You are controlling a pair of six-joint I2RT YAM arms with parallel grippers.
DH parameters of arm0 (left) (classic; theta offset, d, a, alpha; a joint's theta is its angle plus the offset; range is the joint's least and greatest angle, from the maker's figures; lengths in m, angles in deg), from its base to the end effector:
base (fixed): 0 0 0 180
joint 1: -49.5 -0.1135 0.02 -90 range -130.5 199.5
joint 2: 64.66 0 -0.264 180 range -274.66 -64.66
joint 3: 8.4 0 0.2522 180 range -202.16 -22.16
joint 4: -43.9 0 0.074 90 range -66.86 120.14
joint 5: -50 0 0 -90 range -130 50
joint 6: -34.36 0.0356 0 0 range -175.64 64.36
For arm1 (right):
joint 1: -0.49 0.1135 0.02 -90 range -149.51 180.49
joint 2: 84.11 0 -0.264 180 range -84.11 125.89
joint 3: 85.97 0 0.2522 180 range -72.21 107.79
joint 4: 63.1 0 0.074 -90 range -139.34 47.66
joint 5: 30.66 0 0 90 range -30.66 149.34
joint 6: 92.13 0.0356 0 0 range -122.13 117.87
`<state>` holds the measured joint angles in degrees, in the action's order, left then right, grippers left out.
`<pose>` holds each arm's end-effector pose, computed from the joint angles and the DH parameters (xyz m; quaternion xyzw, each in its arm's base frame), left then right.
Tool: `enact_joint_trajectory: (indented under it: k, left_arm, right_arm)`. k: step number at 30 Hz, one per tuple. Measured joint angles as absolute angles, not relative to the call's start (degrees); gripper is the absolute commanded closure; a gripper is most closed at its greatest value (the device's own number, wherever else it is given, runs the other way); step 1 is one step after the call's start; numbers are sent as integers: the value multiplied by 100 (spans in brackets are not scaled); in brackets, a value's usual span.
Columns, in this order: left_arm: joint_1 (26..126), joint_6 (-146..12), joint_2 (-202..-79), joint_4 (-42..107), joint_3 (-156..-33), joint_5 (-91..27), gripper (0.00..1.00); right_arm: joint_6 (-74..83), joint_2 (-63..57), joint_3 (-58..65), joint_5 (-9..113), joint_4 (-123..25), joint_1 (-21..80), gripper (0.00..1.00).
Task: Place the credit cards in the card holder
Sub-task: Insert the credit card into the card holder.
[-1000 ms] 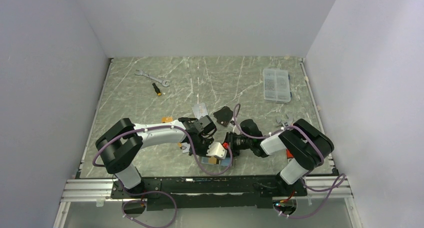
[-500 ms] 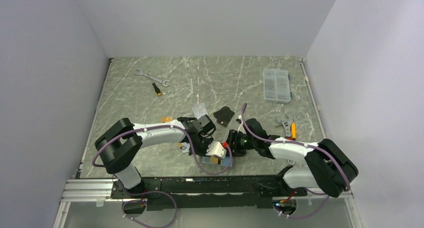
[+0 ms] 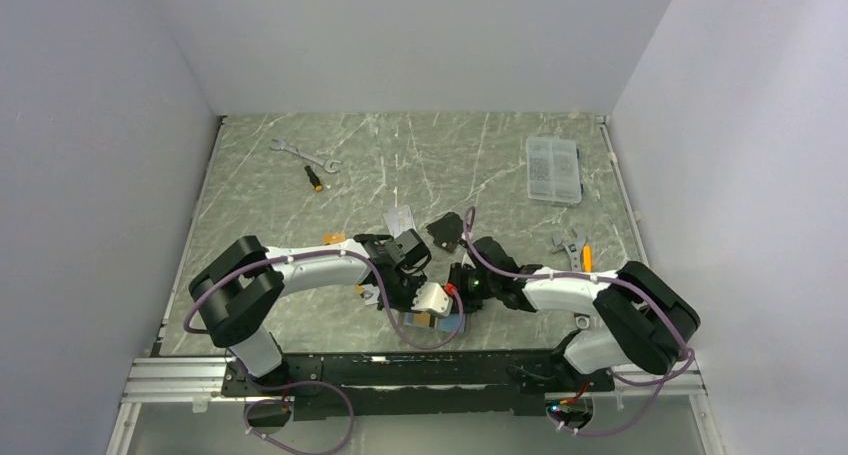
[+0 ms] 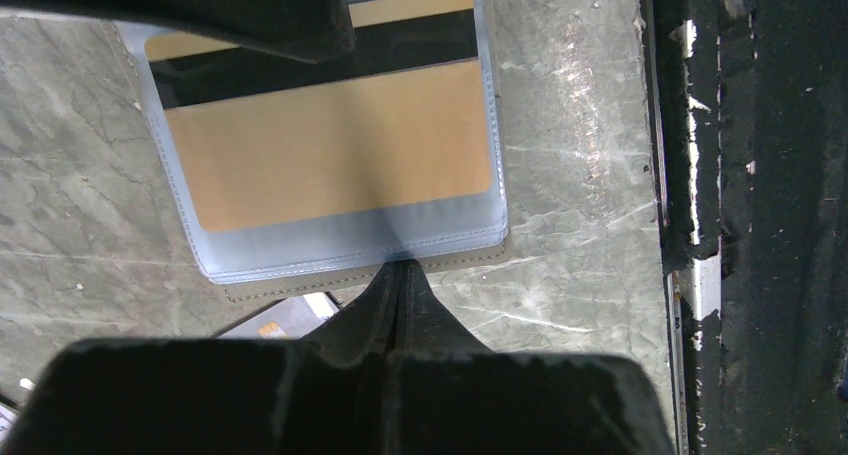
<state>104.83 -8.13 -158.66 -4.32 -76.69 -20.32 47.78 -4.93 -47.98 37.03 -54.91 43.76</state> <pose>0.1582 -0.2498 0.1641 0.7776 0.5897 -0.1782 0.1259 0.1581 0.1674 0.1255 -0.0138 0.9225 0.3721 0.1022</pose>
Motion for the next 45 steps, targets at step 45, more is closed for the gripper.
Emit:
enact_joint_trajectory:
  k: [45]
  left_arm:
    - [10446, -699, -15855, -480, -7649, -1990, 100]
  right_arm:
    - [4537, 54, -3861, 3828, -4920, 4688, 56]
